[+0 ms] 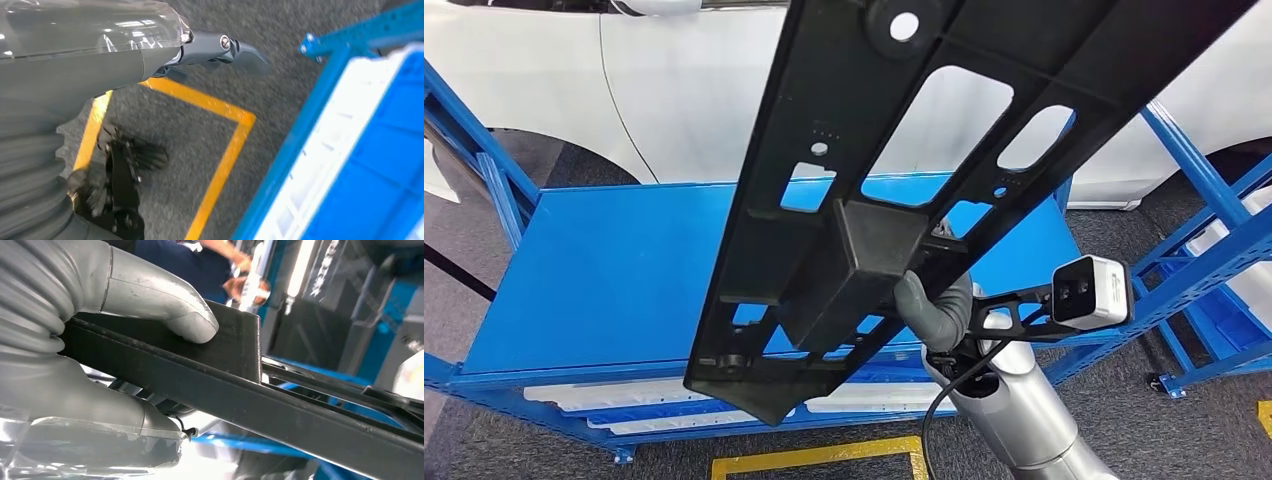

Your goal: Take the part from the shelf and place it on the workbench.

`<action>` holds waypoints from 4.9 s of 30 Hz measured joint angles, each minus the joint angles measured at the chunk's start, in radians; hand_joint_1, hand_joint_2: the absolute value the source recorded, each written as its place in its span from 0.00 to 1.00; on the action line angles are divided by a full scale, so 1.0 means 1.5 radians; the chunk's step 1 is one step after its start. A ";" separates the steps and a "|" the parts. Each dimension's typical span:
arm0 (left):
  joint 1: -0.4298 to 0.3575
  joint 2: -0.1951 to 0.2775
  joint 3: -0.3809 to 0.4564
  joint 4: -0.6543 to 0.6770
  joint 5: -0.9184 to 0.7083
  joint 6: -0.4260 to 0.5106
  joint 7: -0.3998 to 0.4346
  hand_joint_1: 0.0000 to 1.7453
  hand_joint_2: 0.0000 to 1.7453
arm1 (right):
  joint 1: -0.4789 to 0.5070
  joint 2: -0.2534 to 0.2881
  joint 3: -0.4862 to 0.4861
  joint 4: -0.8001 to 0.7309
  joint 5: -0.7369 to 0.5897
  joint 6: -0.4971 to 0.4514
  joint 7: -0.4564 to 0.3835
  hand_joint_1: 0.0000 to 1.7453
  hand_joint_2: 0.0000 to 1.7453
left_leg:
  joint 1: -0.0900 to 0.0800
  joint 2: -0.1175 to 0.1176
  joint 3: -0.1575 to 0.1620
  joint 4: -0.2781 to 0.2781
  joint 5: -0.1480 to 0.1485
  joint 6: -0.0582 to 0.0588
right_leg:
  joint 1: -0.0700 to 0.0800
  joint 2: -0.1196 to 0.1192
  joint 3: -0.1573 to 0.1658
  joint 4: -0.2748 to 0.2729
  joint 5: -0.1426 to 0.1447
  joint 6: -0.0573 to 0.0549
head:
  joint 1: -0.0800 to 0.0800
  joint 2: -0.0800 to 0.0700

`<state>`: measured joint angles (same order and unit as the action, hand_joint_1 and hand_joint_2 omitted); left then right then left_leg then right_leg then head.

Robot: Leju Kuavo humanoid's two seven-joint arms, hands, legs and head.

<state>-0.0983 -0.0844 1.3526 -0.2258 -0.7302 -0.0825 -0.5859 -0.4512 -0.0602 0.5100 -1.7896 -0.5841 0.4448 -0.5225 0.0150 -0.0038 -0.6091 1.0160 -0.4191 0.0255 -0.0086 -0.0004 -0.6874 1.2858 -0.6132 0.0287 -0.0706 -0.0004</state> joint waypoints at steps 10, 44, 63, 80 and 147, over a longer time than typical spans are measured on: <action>0.002 0.005 0.003 0.000 -0.004 0.005 0.001 0.00 1.00 | -0.014 -0.079 0.028 0.024 -0.025 -0.016 -0.040 1.00 1.00 | -0.001 -0.003 -0.018 0.003 0.017 -0.027 | 0.002 -0.001 0.107 -0.192 0.087 -0.023 | 0.000 0.000; 0.006 0.059 -0.027 -0.001 -0.063 0.009 0.054 0.00 1.00 | 0.068 -0.062 0.064 -0.086 0.064 -0.030 -0.079 1.00 1.00 | 0.001 0.001 -0.052 0.093 -0.065 -0.039 | 0.002 -0.006 0.092 -0.194 0.102 -0.042 | 0.000 0.000; 0.008 0.070 -0.033 -0.006 -0.058 0.018 0.059 0.00 1.00 | 0.068 -0.032 0.064 -0.088 0.053 -0.022 -0.066 1.00 1.00 | 0.000 0.004 0.019 -0.012 -0.007 -0.005 | 0.001 -0.002 -0.010 0.009 0.034 -0.001 | 0.000 0.000; 0.011 0.067 -0.033 -0.006 -0.060 0.020 0.064 0.00 1.00 | 0.038 -0.031 0.064 -0.062 0.025 -0.011 -0.062 1.00 1.00 | 0.003 0.002 0.002 0.115 -0.064 -0.041 | 0.006 -0.008 0.050 -0.186 0.131 -0.040 | 0.000 0.000; 0.016 0.038 -0.016 -0.006 -0.049 0.016 0.259 0.00 1.00 | 0.098 -0.005 -0.071 -0.055 0.071 0.131 -0.034 1.00 1.00 | -0.002 0.001 0.084 -0.006 -0.068 -0.024 | 0.004 -0.008 0.010 -0.169 0.171 -0.018 | 0.000 0.000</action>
<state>-0.0748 -0.0267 1.3283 -0.2346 -0.8043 -0.0587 -0.1969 -0.3046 -0.0676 0.4029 -1.8728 -0.4769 0.6407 -0.5734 0.0119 -0.0027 -0.4831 1.0074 -0.5217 -0.0112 -0.0024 -0.0131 -0.6730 1.0326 -0.3560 0.0019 -0.0704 -0.0004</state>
